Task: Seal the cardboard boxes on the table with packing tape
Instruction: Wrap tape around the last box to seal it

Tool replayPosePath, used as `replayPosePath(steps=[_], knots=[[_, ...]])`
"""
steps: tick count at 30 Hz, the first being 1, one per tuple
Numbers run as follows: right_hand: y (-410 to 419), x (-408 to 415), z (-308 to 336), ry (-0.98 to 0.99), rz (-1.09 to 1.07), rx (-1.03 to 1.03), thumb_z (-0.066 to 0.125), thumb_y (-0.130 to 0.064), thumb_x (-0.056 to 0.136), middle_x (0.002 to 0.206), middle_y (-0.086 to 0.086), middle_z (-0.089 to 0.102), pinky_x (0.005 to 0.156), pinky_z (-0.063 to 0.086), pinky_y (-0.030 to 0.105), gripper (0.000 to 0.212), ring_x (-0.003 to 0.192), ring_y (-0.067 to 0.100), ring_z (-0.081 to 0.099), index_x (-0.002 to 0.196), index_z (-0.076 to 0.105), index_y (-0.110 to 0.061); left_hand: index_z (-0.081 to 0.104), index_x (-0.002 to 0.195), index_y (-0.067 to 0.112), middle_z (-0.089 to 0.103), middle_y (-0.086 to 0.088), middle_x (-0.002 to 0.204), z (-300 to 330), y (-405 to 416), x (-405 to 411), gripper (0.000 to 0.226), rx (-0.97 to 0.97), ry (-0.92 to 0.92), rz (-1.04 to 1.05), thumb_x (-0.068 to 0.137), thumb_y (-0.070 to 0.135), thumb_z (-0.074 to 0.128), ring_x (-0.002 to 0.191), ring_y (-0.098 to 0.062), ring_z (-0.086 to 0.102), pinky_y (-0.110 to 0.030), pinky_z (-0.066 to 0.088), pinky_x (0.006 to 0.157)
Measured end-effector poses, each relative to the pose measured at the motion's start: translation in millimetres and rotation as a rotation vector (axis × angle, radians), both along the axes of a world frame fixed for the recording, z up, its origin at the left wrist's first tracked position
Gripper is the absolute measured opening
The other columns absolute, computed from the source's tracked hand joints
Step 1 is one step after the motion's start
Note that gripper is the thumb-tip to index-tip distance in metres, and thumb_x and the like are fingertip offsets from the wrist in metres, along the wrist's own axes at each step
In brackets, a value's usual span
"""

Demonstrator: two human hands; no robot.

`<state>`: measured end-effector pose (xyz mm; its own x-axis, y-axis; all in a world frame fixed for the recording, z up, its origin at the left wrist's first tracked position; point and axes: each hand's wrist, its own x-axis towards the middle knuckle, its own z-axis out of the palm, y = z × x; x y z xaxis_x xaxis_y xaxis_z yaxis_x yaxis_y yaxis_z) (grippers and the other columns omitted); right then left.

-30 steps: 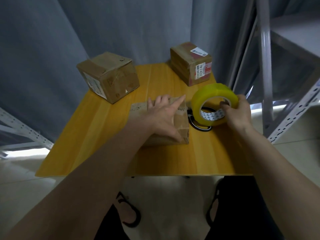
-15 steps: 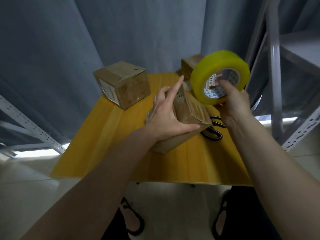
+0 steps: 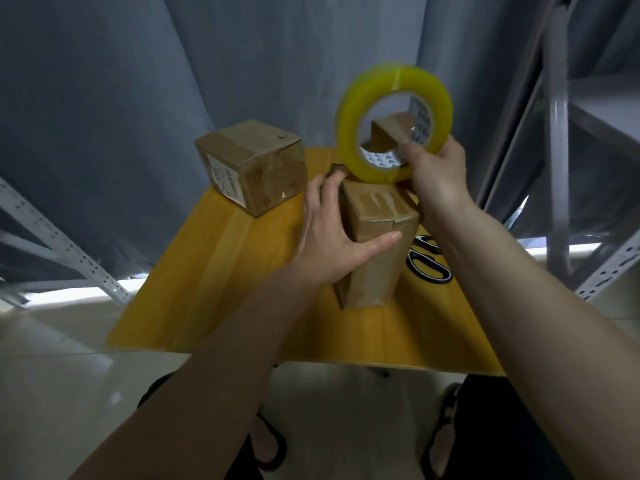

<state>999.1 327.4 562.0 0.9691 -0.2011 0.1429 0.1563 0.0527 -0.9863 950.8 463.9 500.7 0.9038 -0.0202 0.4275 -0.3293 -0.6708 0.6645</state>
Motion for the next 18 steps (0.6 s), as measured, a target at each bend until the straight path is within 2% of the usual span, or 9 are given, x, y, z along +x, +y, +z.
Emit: replayPosePath(steps=[3, 6, 9, 12, 14, 16, 18], knots=[[5, 1, 3, -0.053, -0.020, -0.072, 0.059, -0.010, 0.090, 0.111, 0.010, 0.068, 0.091, 0.053, 0.046, 0.020, 0.103, 0.025, 0.065, 0.109, 0.059, -0.014, 0.032, 0.139, 0.009, 0.024, -0.012, 0.150, 6, 9, -1, 0.103, 0.134, -0.042, -0.019, 0.064, 0.068, 0.068, 0.142, -0.025, 0.024, -0.043, 0.028, 0.116], [5, 0, 7, -0.077, 0.019, -0.085, 0.057, -0.008, 0.091, 0.100, 0.008, 0.066, 0.070, 0.054, 0.034, 0.020, 0.090, 0.025, 0.064, 0.111, 0.057, -0.012, 0.034, 0.138, 0.006, 0.030, -0.011, 0.147, 5, 23, -5, 0.100, 0.187, -0.081, -0.025, 0.066, 0.067, 0.068, 0.140, -0.023, 0.025, -0.044, 0.030, 0.115], [1, -1, 6, -0.051, 0.039, -0.012, 0.054, -0.006, 0.094, 0.099, 0.006, 0.065, 0.069, 0.059, 0.036, 0.018, 0.093, 0.028, 0.067, 0.105, 0.053, -0.020, 0.034, 0.139, 0.005, 0.032, -0.008, 0.147, 6, 34, -6, 0.103, 0.205, -0.087, -0.031, 0.065, 0.070, 0.066, 0.139, -0.020, 0.030, -0.047, 0.032, 0.113], [-3, -1, 5, -0.010, 0.026, 0.005, 0.054, -0.008, 0.093, 0.103, 0.012, 0.066, 0.058, 0.058, 0.033, 0.020, 0.094, 0.031, 0.068, 0.111, 0.054, -0.016, 0.034, 0.140, 0.007, 0.033, -0.006, 0.147, 9, 37, -7, 0.103, 0.255, -0.079, -0.038, 0.066, 0.072, 0.063, 0.138, -0.020, 0.032, -0.051, 0.032, 0.111], [-12, 2, 4, -0.007, -0.011, -0.042, 0.055, -0.009, 0.092, 0.111, 0.019, 0.064, 0.062, 0.059, 0.045, 0.026, 0.095, 0.034, 0.067, 0.118, 0.054, -0.012, 0.035, 0.139, 0.006, 0.033, -0.006, 0.147, 9, 40, -8, 0.101, 0.265, -0.077, -0.038, 0.067, 0.072, 0.062, 0.137, -0.020, 0.033, -0.050, 0.033, 0.111], [-26, 4, 1, -0.007, -0.035, -0.074, 0.056, -0.007, 0.092, 0.116, 0.019, 0.063, 0.076, 0.056, 0.056, 0.030, 0.100, 0.034, 0.065, 0.121, 0.053, -0.010, 0.035, 0.139, 0.004, 0.033, -0.007, 0.147, 8, 46, -8, 0.101, 0.250, -0.075, -0.037, 0.068, 0.071, 0.061, 0.136, -0.021, 0.034, -0.048, 0.034, 0.110], [-36, 3, -9, 0.033, -0.047, -0.080, 0.055, -0.004, 0.091, 0.119, 0.016, 0.063, 0.087, 0.054, 0.055, 0.034, 0.106, 0.030, 0.063, 0.125, 0.053, -0.008, 0.034, 0.139, 0.003, 0.033, -0.008, 0.147, 6, 51, -9, 0.101, 0.235, -0.071, -0.034, 0.068, 0.070, 0.061, 0.136, -0.022, 0.034, -0.049, 0.034, 0.110]])
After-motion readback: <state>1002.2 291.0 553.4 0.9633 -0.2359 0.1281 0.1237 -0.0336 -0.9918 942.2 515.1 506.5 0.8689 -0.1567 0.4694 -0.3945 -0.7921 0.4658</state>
